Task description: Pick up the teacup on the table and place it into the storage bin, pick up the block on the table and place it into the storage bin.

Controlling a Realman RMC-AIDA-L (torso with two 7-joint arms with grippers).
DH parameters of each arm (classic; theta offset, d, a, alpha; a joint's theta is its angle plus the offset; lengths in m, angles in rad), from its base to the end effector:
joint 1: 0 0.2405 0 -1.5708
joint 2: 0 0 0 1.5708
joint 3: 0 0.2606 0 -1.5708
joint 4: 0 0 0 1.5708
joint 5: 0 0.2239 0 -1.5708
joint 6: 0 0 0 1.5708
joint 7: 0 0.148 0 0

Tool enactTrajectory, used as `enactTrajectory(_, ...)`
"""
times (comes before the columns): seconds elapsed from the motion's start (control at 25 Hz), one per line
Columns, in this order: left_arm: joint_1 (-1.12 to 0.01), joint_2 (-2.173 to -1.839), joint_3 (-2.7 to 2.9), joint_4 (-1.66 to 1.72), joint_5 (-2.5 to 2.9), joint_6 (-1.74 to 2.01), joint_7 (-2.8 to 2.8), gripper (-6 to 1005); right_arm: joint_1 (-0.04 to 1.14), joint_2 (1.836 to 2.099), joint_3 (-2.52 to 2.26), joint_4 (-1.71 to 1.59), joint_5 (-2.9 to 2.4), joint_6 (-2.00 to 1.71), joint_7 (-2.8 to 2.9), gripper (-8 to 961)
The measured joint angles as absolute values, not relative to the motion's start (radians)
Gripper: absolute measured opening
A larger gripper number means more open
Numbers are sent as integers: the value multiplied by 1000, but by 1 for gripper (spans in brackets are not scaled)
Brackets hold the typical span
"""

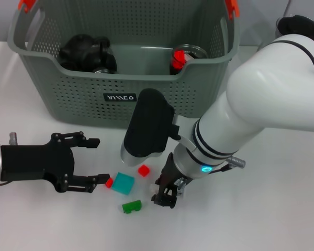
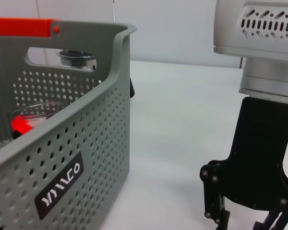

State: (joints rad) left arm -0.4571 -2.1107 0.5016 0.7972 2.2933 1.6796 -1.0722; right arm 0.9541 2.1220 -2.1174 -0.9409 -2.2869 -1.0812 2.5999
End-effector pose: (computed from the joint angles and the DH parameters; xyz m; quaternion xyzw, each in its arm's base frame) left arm -0.3143 0.3056 0.0113 -0.9736 -0.0963 -0.1449 0.1480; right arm 0.1045 0.3346 -0.1772 -0.9690 0.0837 -0.2237 0.0633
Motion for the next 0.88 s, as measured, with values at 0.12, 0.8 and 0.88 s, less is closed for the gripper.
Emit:
enactTrajectory(0.12,-457,-2111,502,798,2293,1680,-1072,847,954,2122,-2117,-939,-2287,-1084,2601,386)
enactTrajectory(0.8,-454,-2111,488,804,2299,1681,-1074,846,844,2100,-1813,-1308,-2405,-1401,2594,163)
enactTrajectory(0.88,-453,-2110,480,804,2301,1683,-1073,846,828,2100,-1712,-1423,-2403,-1484,2597,164)
